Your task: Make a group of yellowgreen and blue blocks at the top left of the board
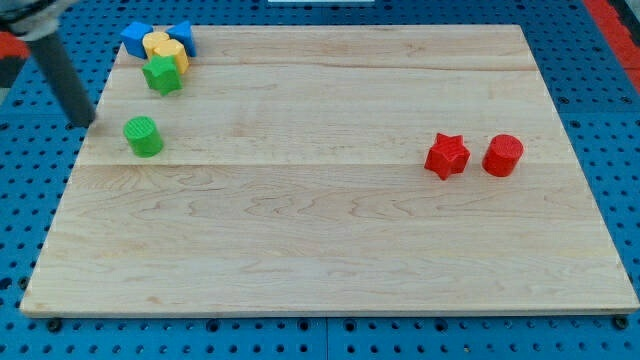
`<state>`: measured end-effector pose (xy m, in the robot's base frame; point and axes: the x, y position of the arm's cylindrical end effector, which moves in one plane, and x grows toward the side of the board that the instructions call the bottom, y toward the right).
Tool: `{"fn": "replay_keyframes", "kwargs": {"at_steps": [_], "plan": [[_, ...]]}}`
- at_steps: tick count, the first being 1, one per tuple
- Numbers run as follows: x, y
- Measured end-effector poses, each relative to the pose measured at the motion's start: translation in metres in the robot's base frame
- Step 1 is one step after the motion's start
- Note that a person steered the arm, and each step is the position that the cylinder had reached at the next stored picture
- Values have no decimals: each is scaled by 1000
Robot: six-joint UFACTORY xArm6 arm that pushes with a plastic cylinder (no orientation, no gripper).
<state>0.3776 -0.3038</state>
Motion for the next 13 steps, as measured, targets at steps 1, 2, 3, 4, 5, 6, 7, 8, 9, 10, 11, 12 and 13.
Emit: {"fn": "replay_keyframes", "kwargs": {"at_steps": [1, 2, 3, 4, 5, 6, 7, 8, 9, 10, 11, 12, 13], "plan": [[45, 8], [45, 55], [43, 89], [56, 92], [54, 122], [28, 140], [-17, 121], [-29, 119], [-25, 129], [-25, 136], [-25, 140], [-26, 142], [-28, 143]]}}
